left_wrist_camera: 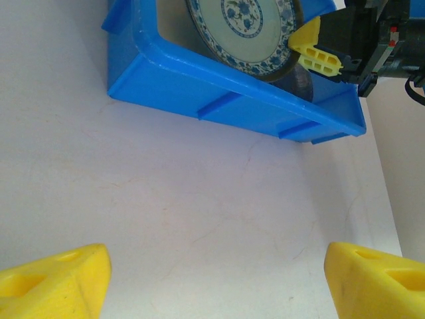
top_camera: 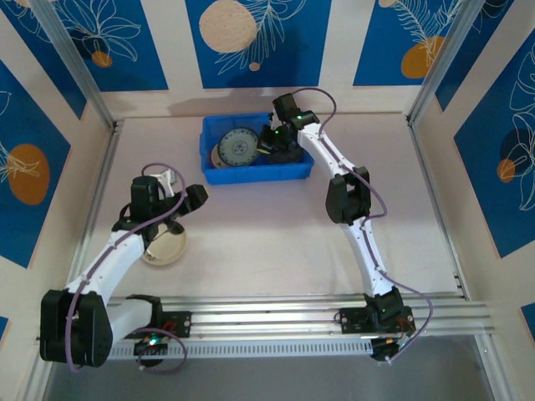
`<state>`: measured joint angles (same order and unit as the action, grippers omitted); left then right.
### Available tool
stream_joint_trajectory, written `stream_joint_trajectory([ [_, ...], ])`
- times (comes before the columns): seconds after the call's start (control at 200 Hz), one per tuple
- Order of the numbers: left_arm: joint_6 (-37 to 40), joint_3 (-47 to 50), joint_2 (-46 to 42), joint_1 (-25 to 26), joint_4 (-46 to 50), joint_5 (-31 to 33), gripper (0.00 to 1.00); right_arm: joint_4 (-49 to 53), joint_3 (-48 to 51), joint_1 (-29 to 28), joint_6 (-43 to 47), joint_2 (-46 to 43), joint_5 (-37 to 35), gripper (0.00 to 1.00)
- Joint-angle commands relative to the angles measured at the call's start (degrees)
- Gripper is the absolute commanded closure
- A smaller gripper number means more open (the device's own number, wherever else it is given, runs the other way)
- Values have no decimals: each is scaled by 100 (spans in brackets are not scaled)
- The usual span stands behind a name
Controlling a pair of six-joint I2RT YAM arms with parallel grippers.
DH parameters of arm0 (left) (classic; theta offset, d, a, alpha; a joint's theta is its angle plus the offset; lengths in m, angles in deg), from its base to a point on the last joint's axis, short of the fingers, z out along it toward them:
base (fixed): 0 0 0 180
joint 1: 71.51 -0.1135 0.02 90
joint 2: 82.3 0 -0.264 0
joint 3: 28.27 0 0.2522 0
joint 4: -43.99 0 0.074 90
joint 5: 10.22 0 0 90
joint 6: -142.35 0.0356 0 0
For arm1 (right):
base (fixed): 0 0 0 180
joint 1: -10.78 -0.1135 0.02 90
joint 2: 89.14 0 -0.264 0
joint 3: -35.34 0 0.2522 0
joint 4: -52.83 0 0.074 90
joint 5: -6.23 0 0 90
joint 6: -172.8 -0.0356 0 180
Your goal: Place the plates into the plastic bin on the countertop
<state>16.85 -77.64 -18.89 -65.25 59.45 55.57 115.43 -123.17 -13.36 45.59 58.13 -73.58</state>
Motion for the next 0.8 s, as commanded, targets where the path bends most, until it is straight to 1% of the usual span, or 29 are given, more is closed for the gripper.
stream_joint_trajectory([
  [0.0, 30, 16, 47, -72, -104, -138, 17, -198, -148, -25, -222, 98, 257, 100],
  [0.31, -44, 38, 109, -73, -125, -125, 16, -476, -117, -97, -479, 356, 283, 100],
  [0.48, 28, 47, 93, -73, 47, -128, 17, -685, -124, -117, -620, 421, 377, 100],
  [0.595, 26, 81, 65, -74, 38, -93, 16, -687, -166, -132, -665, 453, 389, 83],
  [0.645, 17, 74, 74, -74, 39, -80, 16, -645, -183, -143, -646, 453, 365, 74],
  [0.735, -1, 73, 100, -74, 2, -116, 17, -586, -179, -152, -596, 398, 236, 67],
  [0.795, -23, 67, 126, -81, -16, -128, 16, -496, -192, -152, -568, 354, 172, 66],
])
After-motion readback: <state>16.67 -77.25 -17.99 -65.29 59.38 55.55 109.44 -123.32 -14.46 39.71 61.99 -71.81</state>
